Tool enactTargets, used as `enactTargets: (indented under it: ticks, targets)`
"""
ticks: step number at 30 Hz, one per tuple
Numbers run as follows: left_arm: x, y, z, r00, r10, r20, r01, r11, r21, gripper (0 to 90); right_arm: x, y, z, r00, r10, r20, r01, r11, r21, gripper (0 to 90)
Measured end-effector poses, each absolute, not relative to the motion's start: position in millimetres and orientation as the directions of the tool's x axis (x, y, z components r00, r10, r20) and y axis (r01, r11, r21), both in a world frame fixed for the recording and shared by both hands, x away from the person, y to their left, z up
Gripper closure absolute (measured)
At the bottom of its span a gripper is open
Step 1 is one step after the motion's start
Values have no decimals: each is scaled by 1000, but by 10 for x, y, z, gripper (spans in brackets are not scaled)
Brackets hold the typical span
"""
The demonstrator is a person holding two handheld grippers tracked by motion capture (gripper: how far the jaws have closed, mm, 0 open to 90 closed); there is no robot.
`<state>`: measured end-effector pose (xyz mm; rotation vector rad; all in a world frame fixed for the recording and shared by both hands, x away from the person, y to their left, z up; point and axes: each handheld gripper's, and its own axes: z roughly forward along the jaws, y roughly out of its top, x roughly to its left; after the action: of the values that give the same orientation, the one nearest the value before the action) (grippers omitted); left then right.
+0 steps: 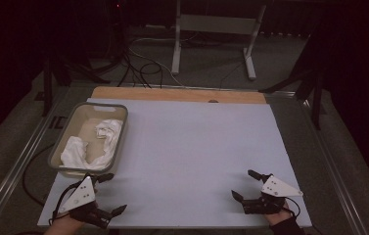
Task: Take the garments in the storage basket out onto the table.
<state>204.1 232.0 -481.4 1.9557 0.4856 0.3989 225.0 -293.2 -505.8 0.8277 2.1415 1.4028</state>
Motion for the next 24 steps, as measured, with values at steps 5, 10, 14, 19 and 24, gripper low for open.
enactTargets:
  ticks: [5,10,14,19,24]
  targets:
    - [2015,2302,-4697,876,477,70,139,-390,910,2,2239,-2926,-5039,-720,692,-52,230,309,923,79]
    - [2017,2336,-4544,878,469,91,118,-397,910,2,2229,-2932,-5022,-719,693,-58,220,306,926,79]
    - [2049,2370,-4424,876,470,106,115,-418,901,2,2222,-2932,-5011,-718,694,-53,222,300,928,79]
    - [2102,2427,-4269,867,484,113,121,-427,896,2,2220,-2936,-5007,-721,690,-56,217,302,928,79]
    - [2140,2475,-4136,859,496,127,118,-433,894,2,2214,-2938,-4999,-722,690,-55,212,296,931,79]
